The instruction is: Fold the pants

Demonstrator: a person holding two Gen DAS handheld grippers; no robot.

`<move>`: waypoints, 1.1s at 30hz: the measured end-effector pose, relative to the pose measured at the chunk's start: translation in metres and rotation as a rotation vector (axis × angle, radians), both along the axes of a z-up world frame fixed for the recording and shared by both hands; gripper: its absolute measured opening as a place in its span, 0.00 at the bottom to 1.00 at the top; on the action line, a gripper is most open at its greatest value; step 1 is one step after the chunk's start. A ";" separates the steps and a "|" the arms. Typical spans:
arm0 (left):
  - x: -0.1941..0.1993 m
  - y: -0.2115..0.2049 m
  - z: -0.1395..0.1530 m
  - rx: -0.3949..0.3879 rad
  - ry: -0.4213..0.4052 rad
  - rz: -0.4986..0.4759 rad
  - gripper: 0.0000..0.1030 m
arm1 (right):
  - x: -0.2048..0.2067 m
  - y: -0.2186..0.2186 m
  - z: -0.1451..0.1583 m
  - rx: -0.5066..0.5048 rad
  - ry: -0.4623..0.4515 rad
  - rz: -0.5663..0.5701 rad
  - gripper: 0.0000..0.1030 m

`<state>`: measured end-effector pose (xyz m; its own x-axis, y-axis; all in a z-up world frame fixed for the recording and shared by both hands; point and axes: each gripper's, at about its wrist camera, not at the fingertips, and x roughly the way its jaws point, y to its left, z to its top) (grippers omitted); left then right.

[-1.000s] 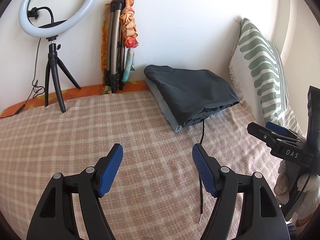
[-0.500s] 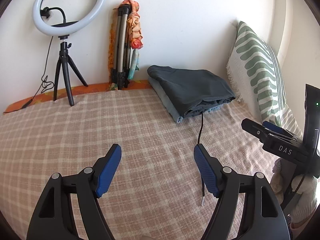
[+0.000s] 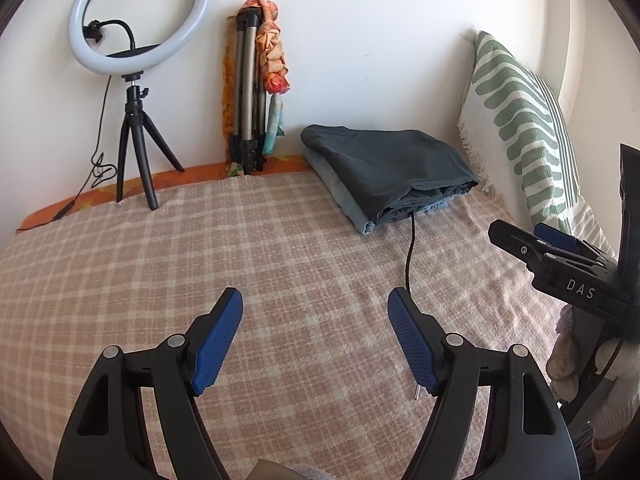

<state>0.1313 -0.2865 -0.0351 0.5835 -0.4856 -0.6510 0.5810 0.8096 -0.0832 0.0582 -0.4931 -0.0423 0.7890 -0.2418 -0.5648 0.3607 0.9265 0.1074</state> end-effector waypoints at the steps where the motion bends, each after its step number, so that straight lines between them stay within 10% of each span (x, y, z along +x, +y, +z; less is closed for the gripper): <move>1: 0.000 0.001 0.000 0.001 0.000 0.002 0.73 | 0.000 -0.001 -0.001 0.006 0.001 -0.001 1.00; 33: 0.000 0.000 0.001 0.034 -0.008 0.054 0.81 | 0.000 0.000 0.000 -0.005 -0.005 -0.017 1.00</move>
